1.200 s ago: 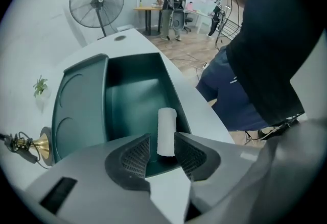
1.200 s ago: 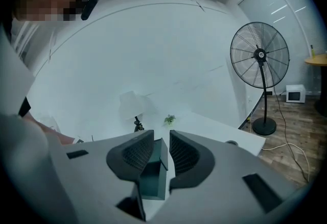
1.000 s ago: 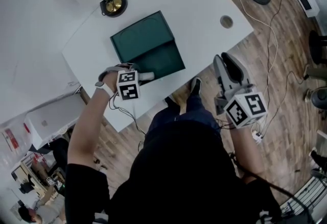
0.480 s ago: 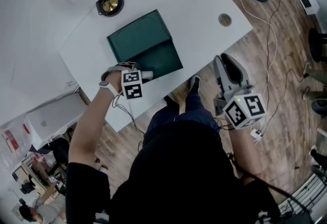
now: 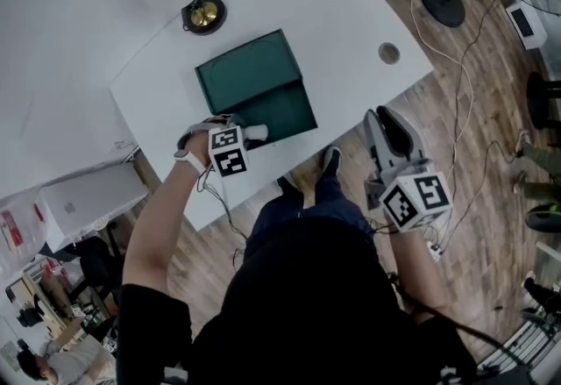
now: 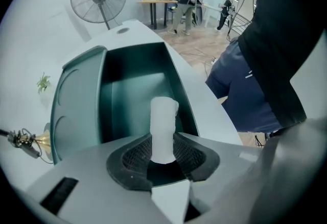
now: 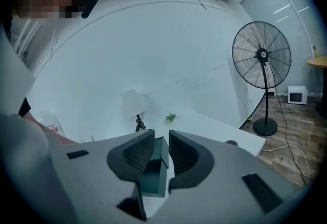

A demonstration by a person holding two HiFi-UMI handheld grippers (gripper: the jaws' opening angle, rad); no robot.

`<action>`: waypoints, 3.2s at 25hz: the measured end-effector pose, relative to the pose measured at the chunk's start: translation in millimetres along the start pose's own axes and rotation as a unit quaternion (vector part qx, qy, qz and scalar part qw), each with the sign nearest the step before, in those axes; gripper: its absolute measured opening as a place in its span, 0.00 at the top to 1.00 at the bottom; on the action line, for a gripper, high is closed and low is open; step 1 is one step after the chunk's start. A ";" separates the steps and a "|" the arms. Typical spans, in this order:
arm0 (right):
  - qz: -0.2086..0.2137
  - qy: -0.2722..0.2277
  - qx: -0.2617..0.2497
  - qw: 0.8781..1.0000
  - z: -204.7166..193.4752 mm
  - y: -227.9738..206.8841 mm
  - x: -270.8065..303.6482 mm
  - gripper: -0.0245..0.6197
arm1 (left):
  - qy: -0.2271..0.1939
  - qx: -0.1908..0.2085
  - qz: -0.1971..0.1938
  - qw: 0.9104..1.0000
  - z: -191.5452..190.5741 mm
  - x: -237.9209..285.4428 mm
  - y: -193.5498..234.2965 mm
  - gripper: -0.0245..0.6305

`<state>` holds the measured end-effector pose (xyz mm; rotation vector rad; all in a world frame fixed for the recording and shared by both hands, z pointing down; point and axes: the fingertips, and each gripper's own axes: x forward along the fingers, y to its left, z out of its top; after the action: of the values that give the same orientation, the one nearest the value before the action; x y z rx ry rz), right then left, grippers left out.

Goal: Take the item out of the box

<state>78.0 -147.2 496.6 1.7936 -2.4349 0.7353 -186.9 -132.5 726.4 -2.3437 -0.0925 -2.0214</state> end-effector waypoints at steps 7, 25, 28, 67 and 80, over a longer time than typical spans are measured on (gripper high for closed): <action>0.020 0.003 -0.012 1.000 3.6 14.5 -2.7 0.82 | -0.045 -0.058 0.047 0.996 2.1 -26.3 4.0 0.77; 0.070 0.002 -0.005 0.998 20.2 44.5 7.5 0.84 | -0.173 -0.346 0.111 0.916 -11.5 -92.8 44.3 0.77; 0.073 0.001 -0.002 0.997 23.2 43.5 9.2 0.84 | -0.171 -0.375 0.123 0.903 -18.1 -96.1 55.8 0.77; 0.052 -0.010 -0.014 0.999 56.0 13.9 34.9 0.88 | -0.331 -0.464 0.271 0.776 -4.1 -209.4 148.4 0.64; 0.066 -0.097 -0.082 0.990 128.7 48.1 36.7 0.95 | -0.508 -0.451 0.364 0.637 23.7 -370.3 114.5 0.71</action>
<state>54.1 -218.9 376.2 1.7300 -2.6682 0.3687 -209.2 -250.7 357.1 -2.8133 1.8179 -0.1218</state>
